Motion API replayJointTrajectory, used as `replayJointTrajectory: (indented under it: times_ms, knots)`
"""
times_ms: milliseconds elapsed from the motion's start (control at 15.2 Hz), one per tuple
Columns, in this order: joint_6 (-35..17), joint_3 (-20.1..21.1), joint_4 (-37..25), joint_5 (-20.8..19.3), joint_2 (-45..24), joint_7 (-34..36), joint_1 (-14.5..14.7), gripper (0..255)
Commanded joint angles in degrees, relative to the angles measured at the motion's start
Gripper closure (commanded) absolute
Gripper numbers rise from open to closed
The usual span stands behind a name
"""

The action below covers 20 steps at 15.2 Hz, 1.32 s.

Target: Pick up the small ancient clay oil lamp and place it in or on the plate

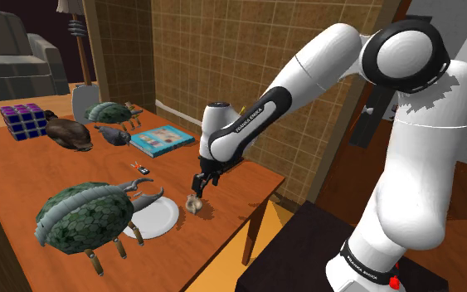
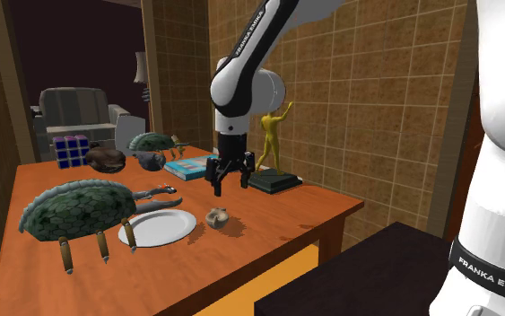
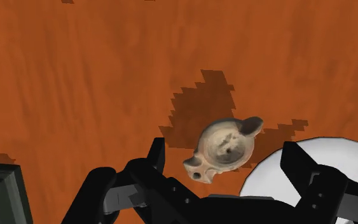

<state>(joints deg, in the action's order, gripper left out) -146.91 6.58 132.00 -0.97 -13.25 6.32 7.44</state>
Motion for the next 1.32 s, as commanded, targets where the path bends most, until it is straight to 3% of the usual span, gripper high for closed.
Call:
replayJointTrajectory:
  times_ms: [0, 132, 660, 1188, 1254]
  knots:
    - [-2.2, 0.1, -2.6, -0.4, -4.7, 0.9, 0.6, 0]
    - [-3.6, 0.0, -5.9, -0.7, -9.2, 1.7, 1.3, 0]
    - [-8.0, -0.7, -7.1, -1.5, -14.9, 2.4, 2.0, 0]
    - [-8.0, -0.7, -7.1, -1.5, -14.9, 2.4, 2.0, 0]
    - [-8.0, -0.7, -7.1, -1.5, -14.9, 2.4, 2.0, 255]
